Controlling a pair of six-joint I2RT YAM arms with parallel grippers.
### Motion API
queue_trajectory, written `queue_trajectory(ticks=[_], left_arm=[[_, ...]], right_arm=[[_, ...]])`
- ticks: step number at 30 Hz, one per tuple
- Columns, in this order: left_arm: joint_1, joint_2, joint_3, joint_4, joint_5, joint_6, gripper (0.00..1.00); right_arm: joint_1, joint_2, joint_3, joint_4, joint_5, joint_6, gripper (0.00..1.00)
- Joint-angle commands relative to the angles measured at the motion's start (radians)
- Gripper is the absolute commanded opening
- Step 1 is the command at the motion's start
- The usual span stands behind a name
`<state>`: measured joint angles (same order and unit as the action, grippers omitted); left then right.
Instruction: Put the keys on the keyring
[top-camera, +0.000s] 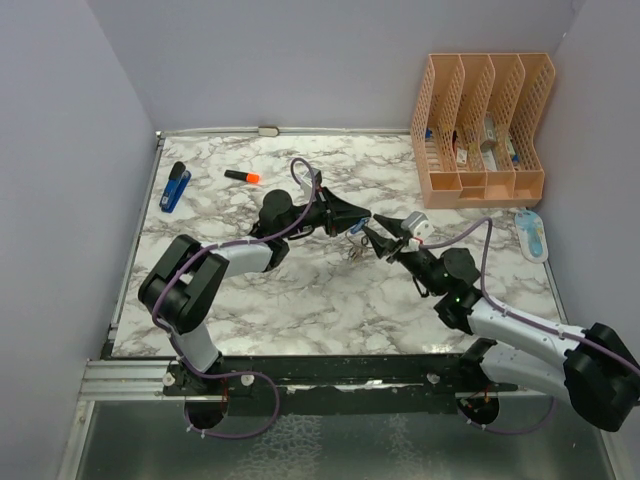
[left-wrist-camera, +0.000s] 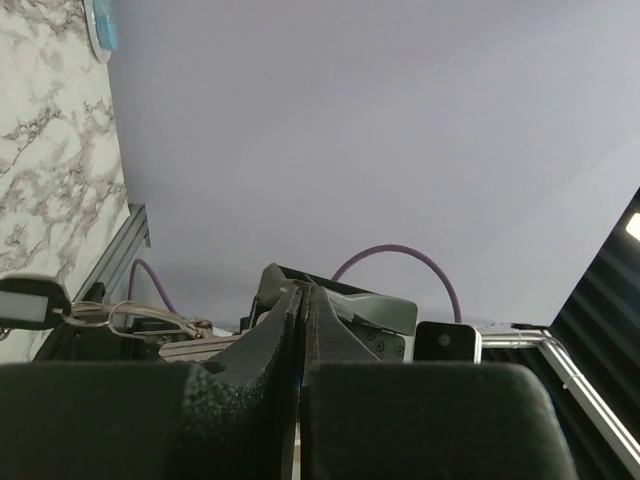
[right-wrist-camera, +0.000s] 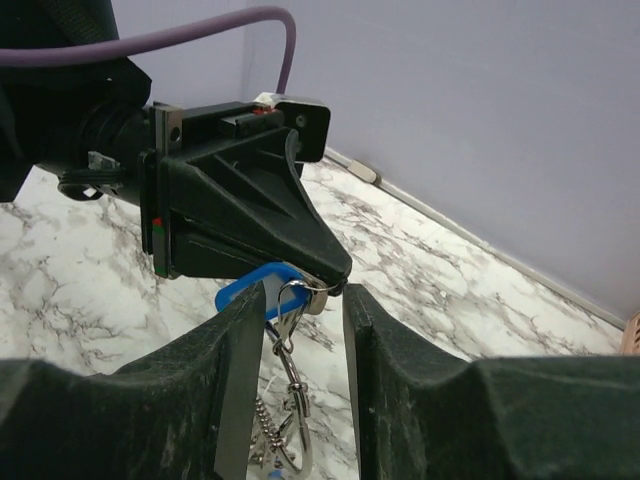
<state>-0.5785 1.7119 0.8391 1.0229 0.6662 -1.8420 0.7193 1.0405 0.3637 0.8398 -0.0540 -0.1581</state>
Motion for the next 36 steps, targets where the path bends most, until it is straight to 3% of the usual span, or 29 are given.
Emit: queue_trajectory(ticks=[1,8,12,16,19,20,30,36], left_arm=[[-0.006,-0.008,0.014,0.035,0.013,0.008,0.0],[-0.005,-0.01,0.011,0.036,0.013,0.01,0.0],[0.006,-0.009,0.012,-0.015,0.007,0.077,0.0],[0.038,-0.001,0.044,-0.15,-0.029,0.276,0.0],[0.058,0.071,0.114,-0.263,-0.043,0.474,0.0],[0.063,0.1,0.136,-0.29,-0.049,0.538,0.0],[0.086,0.199,0.233,-0.501,-0.168,0.981,0.0],[0.137,0.234,0.285,-0.579,-0.146,1.089,0.0]], right_arm=[[0.003,-0.025,0.029,-0.061,0.028,0.011,0.38],[0.003,-0.009,0.051,-0.151,0.009,-0.02,0.38],[0.003,-0.076,0.067,-0.295,0.121,-0.057,0.39],[0.002,-0.216,0.03,-0.349,0.241,-0.057,0.48],[0.002,-0.258,0.022,-0.396,0.304,-0.047,0.71],[0.002,-0.256,0.025,-0.42,0.325,-0.041,0.74],[-0.013,-0.116,0.086,-0.53,0.422,0.022,0.81],[-0.028,0.019,0.125,-0.521,0.395,0.061,0.83]])
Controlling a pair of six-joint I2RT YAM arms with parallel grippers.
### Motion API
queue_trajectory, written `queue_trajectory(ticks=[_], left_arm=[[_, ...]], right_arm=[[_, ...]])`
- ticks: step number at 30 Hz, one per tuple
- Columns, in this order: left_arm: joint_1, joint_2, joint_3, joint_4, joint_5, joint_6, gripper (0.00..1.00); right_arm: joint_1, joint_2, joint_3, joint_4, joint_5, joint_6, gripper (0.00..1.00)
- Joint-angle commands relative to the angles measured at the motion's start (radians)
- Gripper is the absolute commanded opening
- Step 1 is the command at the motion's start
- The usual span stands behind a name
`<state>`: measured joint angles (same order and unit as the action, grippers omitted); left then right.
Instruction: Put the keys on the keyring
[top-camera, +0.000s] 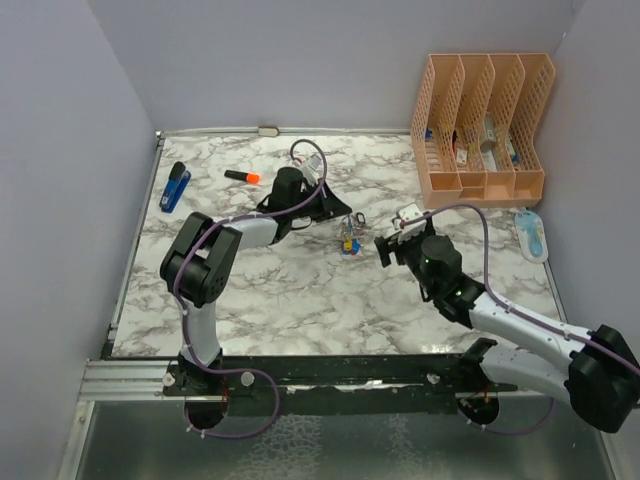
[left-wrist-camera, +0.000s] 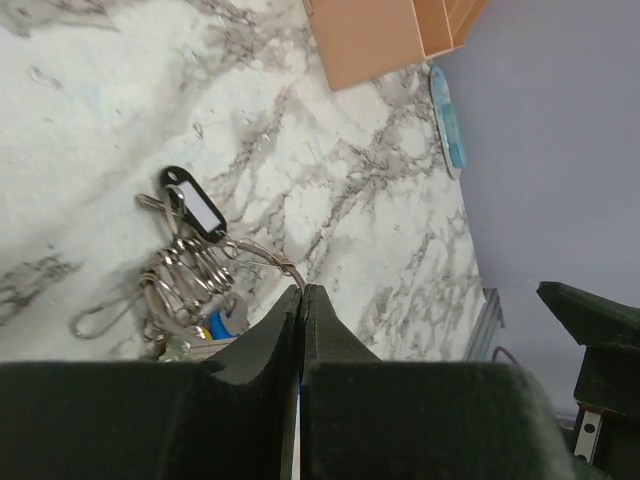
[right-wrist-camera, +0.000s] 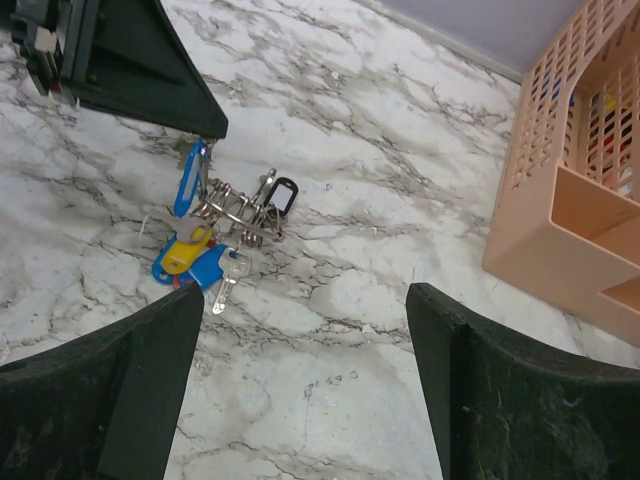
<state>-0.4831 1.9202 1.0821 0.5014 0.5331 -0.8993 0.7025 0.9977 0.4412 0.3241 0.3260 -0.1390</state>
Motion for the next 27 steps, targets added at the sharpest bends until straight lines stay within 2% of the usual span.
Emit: queue_trajectory(ticks=[1,12,18,21,27], left_arm=[[0.051,0.028,0.047,-0.064,-0.006,0.155,0.0],[0.113,-0.001,0.078,-0.16,0.024,0.292,0.0],[0.119,-0.014,0.117,-0.271,0.079,0.369,0.26],[0.13,-0.053,0.112,-0.309,0.073,0.42,0.26],[0.172,-0.141,0.094,-0.372,0.025,0.52,0.37]], right_arm=[[-0.015,0.08,0.051,0.002,0.01,0.047,0.84],[-0.062,0.164,0.055,0.018,-0.03,0.105,0.86],[-0.077,0.194,0.065,0.004,-0.045,0.117,0.87],[-0.082,0.2,0.068,-0.003,-0.045,0.122,0.88],[-0.112,0.183,0.067,-0.022,-0.071,0.145,0.89]])
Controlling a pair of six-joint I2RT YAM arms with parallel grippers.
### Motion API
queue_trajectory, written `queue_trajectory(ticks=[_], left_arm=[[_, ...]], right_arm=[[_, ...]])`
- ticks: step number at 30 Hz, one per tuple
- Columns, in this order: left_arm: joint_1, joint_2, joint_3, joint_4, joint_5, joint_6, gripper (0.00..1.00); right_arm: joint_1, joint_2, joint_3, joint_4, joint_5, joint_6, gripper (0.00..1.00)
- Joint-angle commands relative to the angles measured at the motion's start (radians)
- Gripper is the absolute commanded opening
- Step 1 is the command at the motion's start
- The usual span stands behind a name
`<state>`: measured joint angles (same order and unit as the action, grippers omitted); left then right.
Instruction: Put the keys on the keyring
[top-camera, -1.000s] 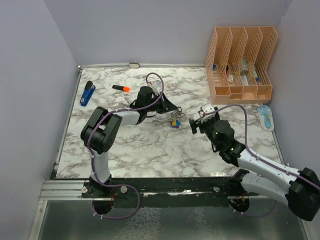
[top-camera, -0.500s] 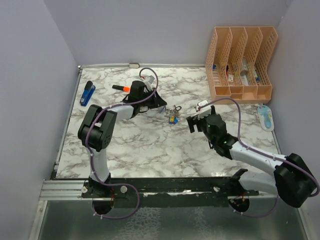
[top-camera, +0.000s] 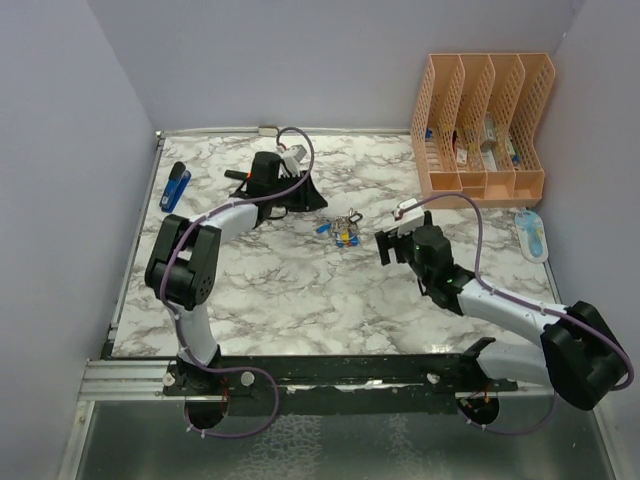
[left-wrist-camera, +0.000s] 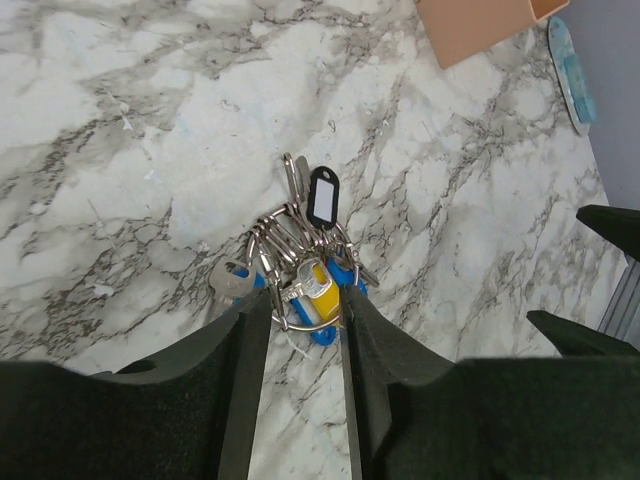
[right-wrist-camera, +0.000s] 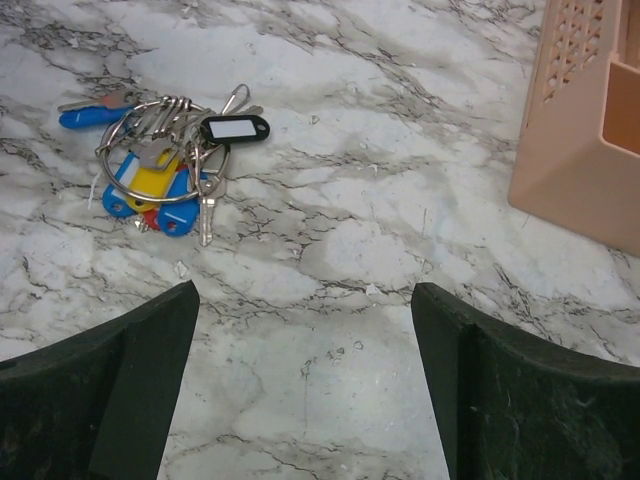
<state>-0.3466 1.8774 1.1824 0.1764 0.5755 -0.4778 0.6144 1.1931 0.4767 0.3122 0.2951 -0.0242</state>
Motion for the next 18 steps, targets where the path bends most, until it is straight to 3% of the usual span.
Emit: queue_trajectory(ticks=[1,3,7,11,16,18], left_arm=[[0.043,-0.112,-0.016,-0.044,-0.025,0.105,0.38],[0.065,-0.144,-0.041,-0.023,-0.047,0.115,0.4],[0.104,-0.232,-0.112,0.061,-0.139,0.13,0.49],[0.143,-0.324,-0.171,0.114,-0.251,0.192,0.74],[0.213,-0.355,-0.181,0.097,-0.279,0.207,0.78],[0.241,-0.357,-0.199,0.116,-0.275,0.2,0.9]], right_arm=[[-0.032,-0.015,0.032,-0.017,-0.055,0.037,0.9],[-0.052,-0.015,0.04,-0.038,-0.085,0.058,1.0],[-0.082,-0.013,0.079,-0.068,-0.18,0.09,0.99],[-0.082,-0.011,0.131,-0.071,-0.239,0.149,0.99],[-0.082,0.046,0.274,-0.208,-0.232,0.181,0.99],[-0.082,0.059,0.304,-0.243,-0.186,0.206,0.99]])
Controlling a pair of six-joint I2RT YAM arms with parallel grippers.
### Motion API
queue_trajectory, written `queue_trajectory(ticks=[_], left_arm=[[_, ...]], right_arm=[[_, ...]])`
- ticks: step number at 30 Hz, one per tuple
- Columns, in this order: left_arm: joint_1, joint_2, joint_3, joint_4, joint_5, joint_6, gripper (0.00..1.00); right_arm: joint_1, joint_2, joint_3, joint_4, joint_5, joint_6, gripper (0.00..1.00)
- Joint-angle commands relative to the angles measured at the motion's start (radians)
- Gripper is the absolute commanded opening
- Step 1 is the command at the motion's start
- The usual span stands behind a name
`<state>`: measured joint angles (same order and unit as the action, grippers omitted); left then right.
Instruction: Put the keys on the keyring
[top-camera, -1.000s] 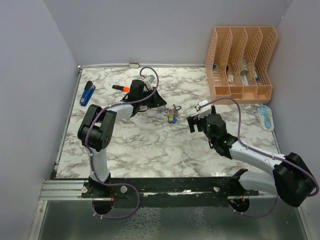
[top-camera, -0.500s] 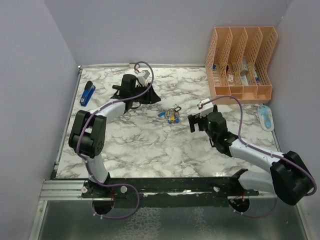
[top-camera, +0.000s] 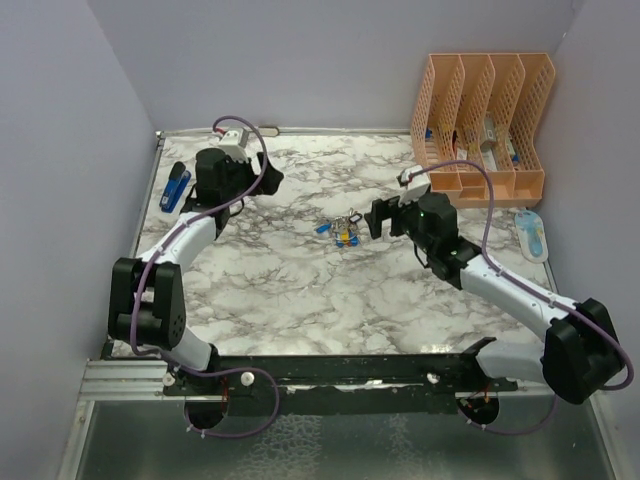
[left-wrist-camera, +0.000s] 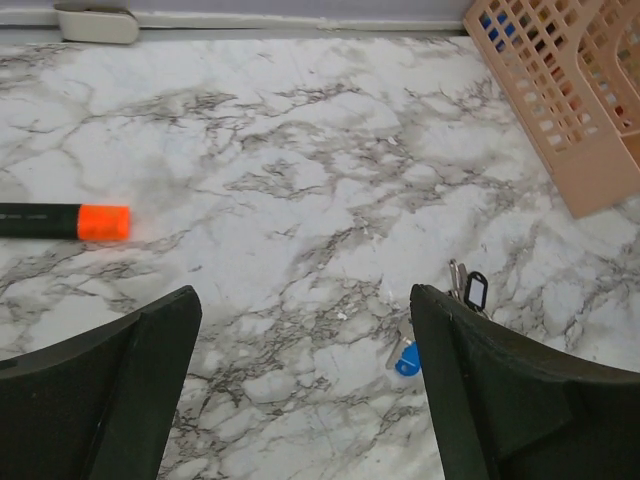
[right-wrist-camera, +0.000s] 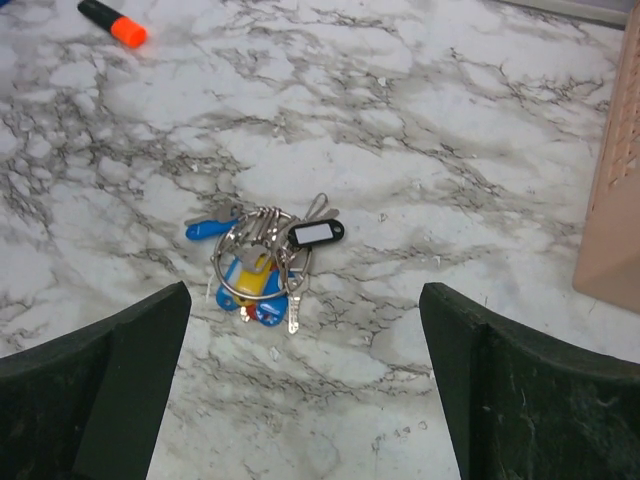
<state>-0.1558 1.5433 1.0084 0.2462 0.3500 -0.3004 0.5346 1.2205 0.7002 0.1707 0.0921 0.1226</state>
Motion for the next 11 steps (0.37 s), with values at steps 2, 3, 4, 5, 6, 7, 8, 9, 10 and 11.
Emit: queue_trajectory(ticks=[2,3,4,5,6,7,8,9,10,11], left_arm=[[0.074,-0.025,-0.04,0.056,-0.045,0.018,0.91],[0.085,-0.026,-0.044,0.057,-0.039,0.018,0.91],[0.095,-0.026,-0.048,0.057,-0.036,0.018,0.92],[0.103,-0.024,-0.053,0.06,-0.031,0.015,0.92],[0.11,-0.023,-0.059,0.064,-0.026,0.014,0.92],[0.115,-0.021,-0.061,0.069,-0.022,0.011,0.96],[0.122,-0.019,-0.066,0.072,-0.02,0.011,0.99],[0.124,-0.02,-0.07,0.074,-0.017,0.009,0.99],[0.129,-0.02,-0.073,0.076,-0.014,0.007,0.99],[0.132,-0.021,-0.076,0.079,-0.012,0.007,0.99]], right_arm=[[-0.002,0.031,0.073,-0.092,0.038,0.06,0.99],[-0.002,0.03,0.062,-0.079,0.038,0.049,0.99],[-0.002,0.029,0.054,-0.07,0.041,0.037,0.99],[-0.002,0.026,0.046,-0.064,0.047,0.035,0.99],[-0.002,0.024,0.041,-0.059,0.045,0.032,0.99],[-0.002,0.021,0.037,-0.052,0.041,0.032,0.99],[-0.002,0.019,0.036,-0.045,0.038,0.034,0.99],[-0.002,0.018,0.039,-0.045,0.039,0.038,0.99],[-0.002,0.017,0.042,-0.045,0.045,0.044,0.99],[-0.002,0.016,0.041,-0.045,0.052,0.049,0.99]])
